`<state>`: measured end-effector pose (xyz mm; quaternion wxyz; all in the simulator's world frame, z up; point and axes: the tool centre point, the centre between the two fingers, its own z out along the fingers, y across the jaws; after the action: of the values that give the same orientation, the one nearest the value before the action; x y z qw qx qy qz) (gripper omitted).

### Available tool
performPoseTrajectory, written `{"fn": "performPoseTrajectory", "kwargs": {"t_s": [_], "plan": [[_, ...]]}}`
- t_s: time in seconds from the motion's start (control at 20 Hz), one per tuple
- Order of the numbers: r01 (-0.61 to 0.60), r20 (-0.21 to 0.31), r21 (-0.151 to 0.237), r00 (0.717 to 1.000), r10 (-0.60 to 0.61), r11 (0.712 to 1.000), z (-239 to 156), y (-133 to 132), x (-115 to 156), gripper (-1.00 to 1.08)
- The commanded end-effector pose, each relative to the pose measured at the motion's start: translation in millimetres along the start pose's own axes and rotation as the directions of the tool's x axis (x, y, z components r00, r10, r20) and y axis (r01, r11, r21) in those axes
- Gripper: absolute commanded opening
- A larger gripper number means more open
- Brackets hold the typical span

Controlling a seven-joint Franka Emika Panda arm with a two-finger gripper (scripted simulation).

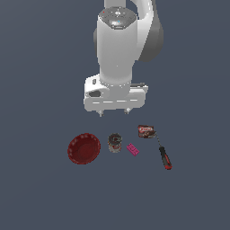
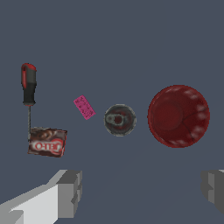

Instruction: Pick up a designated object from a clutter of objects.

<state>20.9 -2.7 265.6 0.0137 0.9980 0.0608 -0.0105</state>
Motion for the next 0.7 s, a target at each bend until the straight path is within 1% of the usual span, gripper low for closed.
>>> {"fn": "performPoseTrajectory", "kwargs": {"t_s": [0.0,0.15,0.3,0.65], "plan": [[0.053,-0.001,-0.004,0.999,-0.053,0.999,16.7,-6.8,8.7,1.0],[0.133,-0.002,-0.009,0.991,-0.133,0.991,41.9,-17.6,20.8,1.0],[0.226,-0.005,-0.01,0.974,-0.226,0.974,72.7,-31.3,33.0,1.0],[0.418,-0.016,-0.004,0.908,-0.418,0.908,142.2,-65.0,51.5,1.0]]}}
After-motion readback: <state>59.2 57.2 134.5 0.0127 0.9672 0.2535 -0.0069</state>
